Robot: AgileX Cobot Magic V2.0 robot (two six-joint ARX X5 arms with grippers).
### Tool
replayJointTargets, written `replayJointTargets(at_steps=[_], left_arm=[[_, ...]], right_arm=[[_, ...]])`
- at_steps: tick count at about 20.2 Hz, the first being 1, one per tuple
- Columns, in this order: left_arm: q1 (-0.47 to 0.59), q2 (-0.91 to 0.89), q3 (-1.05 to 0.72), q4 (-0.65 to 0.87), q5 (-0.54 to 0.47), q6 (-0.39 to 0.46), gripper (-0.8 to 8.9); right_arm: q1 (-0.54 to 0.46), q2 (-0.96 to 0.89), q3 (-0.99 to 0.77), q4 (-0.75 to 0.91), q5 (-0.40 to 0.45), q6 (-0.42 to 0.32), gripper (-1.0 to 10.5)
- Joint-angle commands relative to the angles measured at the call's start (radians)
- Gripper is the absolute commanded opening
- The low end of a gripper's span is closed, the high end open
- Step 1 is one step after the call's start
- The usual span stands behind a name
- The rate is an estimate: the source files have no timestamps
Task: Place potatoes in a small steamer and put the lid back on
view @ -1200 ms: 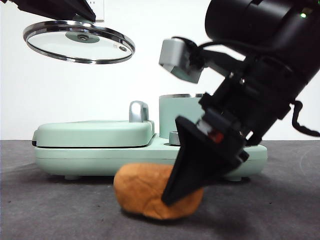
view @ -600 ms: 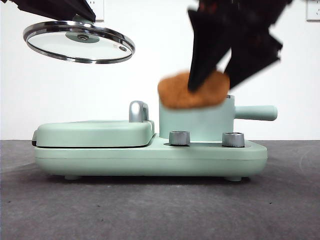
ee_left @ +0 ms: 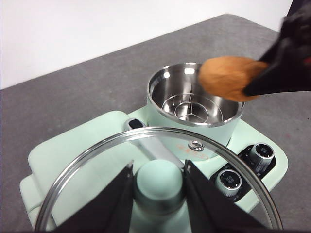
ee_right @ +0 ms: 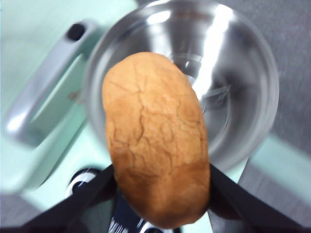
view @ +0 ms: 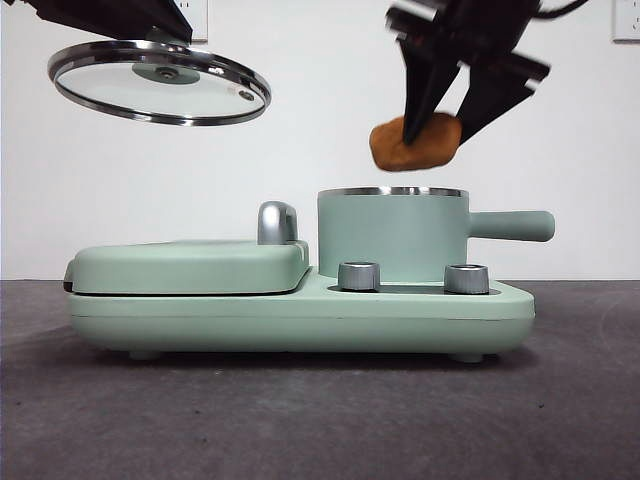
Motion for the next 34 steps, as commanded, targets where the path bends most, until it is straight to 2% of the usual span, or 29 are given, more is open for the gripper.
replayJointTargets(at_steps=[1, 8, 20, 23, 25, 29, 32, 34], left_arm=[[-0.004, -0.005, 0.015, 0.048, 0.003, 0.000, 0.15], [-0.004, -0.005, 0.015, 0.048, 0.003, 0.000, 0.15], [-0.004, -0.005, 0.015, 0.048, 0.003, 0.003, 0.15], [-0.004, -0.005, 0.015, 0.048, 0.003, 0.003, 0.15], [-0.004, -0.005, 0.015, 0.048, 0.003, 0.003, 0.15], [-0.004, -0.005, 0.015, 0.048, 0.003, 0.005, 0.15], [-0.004, -0.005, 0.015, 0.048, 0.003, 0.006, 0.15], [-0.004, -0.005, 0.015, 0.049, 0.004, 0.006, 0.15]], right_arm=[[-0.010, 0.087, 0.074, 0.004, -0.022, -0.038, 2.0], [-0.015, 0.235, 0.155, 0.026, -0.016, -0.074, 2.0], [-0.017, 0.295, 0.155, 0.037, 0.001, -0.074, 2.1], [-0.017, 0.295, 0.155, 0.041, 0.001, -0.073, 3.5], [-0.017, 0.294, 0.156, 0.040, 0.001, -0.073, 3.8], [-0.017, 0.205, 0.157, 0.032, 0.002, -0.047, 3.7], [-0.016, 0.077, 0.149, 0.035, -0.009, -0.045, 3.7], [-0.016, -0.033, 0.082, 0.066, -0.014, -0.045, 3.7]])
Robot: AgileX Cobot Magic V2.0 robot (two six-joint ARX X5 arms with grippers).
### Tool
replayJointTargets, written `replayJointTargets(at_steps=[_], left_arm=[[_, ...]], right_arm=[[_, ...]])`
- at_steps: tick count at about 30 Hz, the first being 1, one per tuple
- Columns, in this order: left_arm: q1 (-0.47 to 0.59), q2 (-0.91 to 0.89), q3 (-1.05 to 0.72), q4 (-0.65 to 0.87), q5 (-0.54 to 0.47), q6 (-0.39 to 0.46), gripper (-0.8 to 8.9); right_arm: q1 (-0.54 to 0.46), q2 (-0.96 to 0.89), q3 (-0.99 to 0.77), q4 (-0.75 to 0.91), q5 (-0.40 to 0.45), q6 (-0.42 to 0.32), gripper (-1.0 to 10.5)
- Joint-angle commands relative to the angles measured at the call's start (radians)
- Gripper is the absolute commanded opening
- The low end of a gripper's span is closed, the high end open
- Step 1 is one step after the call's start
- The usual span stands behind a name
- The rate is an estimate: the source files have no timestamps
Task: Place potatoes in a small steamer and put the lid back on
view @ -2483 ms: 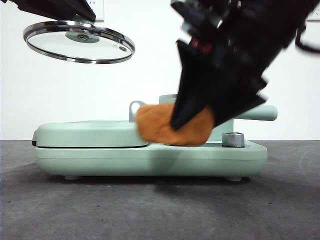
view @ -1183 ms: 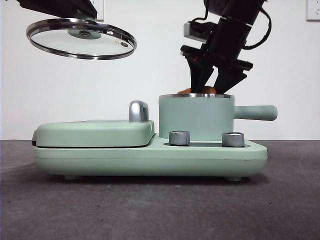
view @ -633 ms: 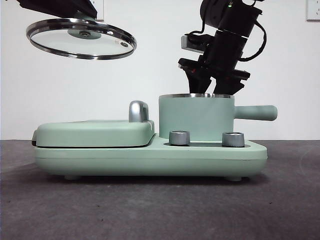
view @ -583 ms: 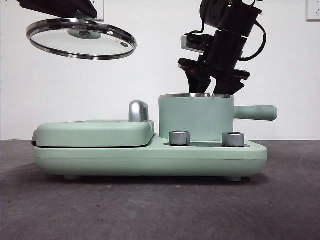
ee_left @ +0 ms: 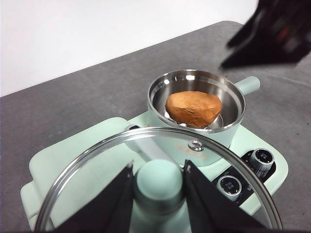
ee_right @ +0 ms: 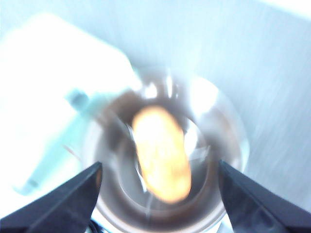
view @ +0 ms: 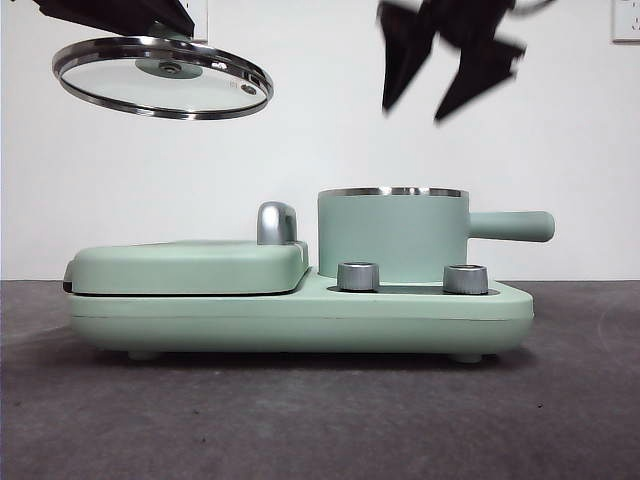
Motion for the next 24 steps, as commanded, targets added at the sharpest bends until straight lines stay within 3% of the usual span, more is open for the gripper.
replayJointTargets(at_steps=[1, 4, 8, 24], left_arm=[[-0.003, -0.005, 0.015, 0.031, 0.003, 0.006, 0.15], [-0.003, -0.005, 0.015, 0.041, 0.003, 0.006, 0.15], [-0.004, -0.004, 0.015, 0.082, 0.013, 0.002, 0.15], [-0.055, 0.076, 0.016, 0.209, 0.016, 0.006, 0.14]], right_arm=[[0.008, -0.106, -0.108, 0.042, -0.002, 0.023, 3.7], [0.013, -0.339, -0.372, 0.165, -0.001, 0.090, 3.7], [0.021, -0.587, -0.616, 0.247, 0.003, 0.102, 3.7], [0.111, -1.041, -0.968, 0.273, 0.004, 0.148, 3.7]])
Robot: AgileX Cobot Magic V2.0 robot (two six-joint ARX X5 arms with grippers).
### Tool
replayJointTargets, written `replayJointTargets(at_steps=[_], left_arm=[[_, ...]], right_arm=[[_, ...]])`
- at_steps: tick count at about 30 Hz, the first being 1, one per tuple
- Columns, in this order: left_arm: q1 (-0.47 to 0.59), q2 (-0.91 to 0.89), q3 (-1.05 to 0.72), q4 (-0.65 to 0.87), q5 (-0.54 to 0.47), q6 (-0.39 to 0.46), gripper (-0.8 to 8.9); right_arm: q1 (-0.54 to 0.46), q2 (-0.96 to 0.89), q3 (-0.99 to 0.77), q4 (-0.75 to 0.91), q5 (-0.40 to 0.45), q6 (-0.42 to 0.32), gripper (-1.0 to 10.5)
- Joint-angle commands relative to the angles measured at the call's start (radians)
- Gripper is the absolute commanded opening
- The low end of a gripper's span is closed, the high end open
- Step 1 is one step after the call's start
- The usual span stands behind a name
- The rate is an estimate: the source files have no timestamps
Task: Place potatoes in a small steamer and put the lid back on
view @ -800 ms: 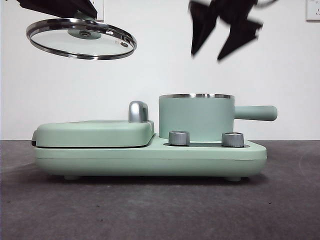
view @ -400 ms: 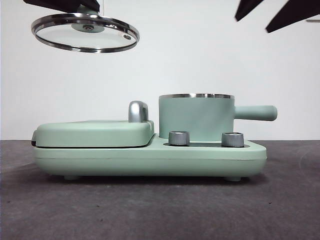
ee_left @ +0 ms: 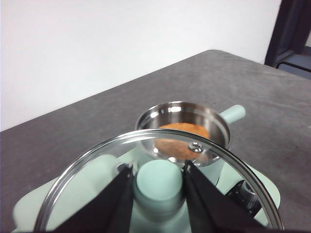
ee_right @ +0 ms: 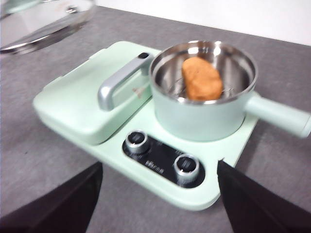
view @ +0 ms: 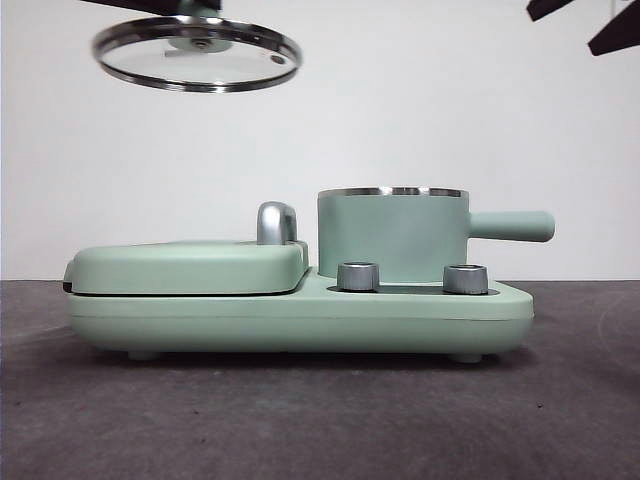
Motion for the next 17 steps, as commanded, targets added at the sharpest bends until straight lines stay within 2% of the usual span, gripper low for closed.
replayJointTargets(at_steps=[1, 9, 17], left_arm=[[-0.016, 0.046, 0.018, 0.061, 0.002, 0.006, 0.14], [-0.045, 0.212, 0.105, 0.108, 0.002, 0.007, 0.15], [-0.080, 0.411, 0.279, 0.108, 0.011, 0.071, 0.15]], right_arm=[[0.015, -0.036, -0.031, -0.006, 0.003, 0.053, 3.7], [0.016, -0.094, -0.095, -0.121, 0.004, 0.067, 3.7], [0.016, -0.100, -0.132, -0.138, 0.005, 0.066, 3.7]])
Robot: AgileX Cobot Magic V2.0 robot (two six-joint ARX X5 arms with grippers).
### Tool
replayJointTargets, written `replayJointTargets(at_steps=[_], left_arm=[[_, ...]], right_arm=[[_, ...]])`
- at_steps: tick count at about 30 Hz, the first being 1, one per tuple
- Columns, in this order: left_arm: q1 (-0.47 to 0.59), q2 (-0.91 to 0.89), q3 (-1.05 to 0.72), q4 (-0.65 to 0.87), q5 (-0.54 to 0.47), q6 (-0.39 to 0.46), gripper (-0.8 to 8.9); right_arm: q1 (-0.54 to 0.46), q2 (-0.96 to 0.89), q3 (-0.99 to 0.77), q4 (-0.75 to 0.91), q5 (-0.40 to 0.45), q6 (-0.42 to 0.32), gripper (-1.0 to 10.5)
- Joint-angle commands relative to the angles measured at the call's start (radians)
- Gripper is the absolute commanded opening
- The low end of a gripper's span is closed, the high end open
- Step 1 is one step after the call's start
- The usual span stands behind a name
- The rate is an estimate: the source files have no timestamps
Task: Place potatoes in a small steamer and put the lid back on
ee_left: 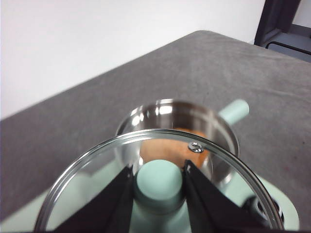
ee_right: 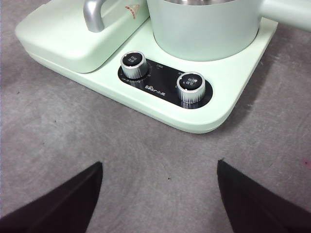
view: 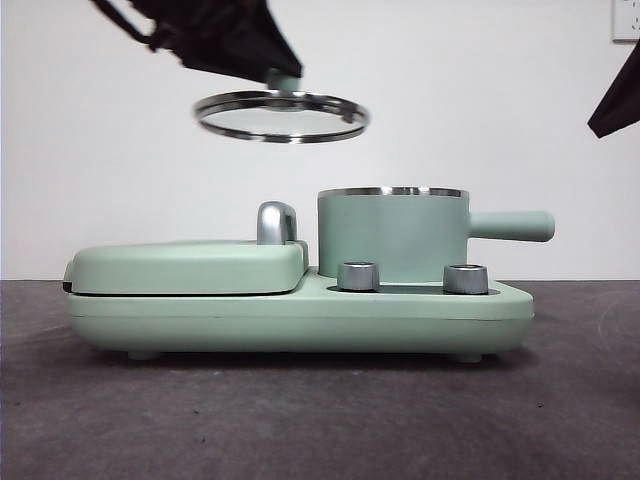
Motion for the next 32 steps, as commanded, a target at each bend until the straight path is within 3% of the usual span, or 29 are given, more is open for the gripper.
replayJointTargets(at_steps=[1, 14, 32], left_arm=[[-0.019, 0.069, 0.090, 0.029, 0.013, 0.043, 0.15], [-0.046, 0.328, 0.325, 0.082, 0.064, 0.061, 0.15], [-0.068, 0.446, 0.336, 0.187, 0.088, 0.047, 0.14]], right_arm=[[0.006, 0.002, 0.002, 0.012, 0.005, 0.016, 3.7], [0.006, 0.002, 0.002, 0.011, 0.027, 0.016, 3.7], [0.006, 0.002, 0.002, 0.010, 0.050, 0.016, 3.7]])
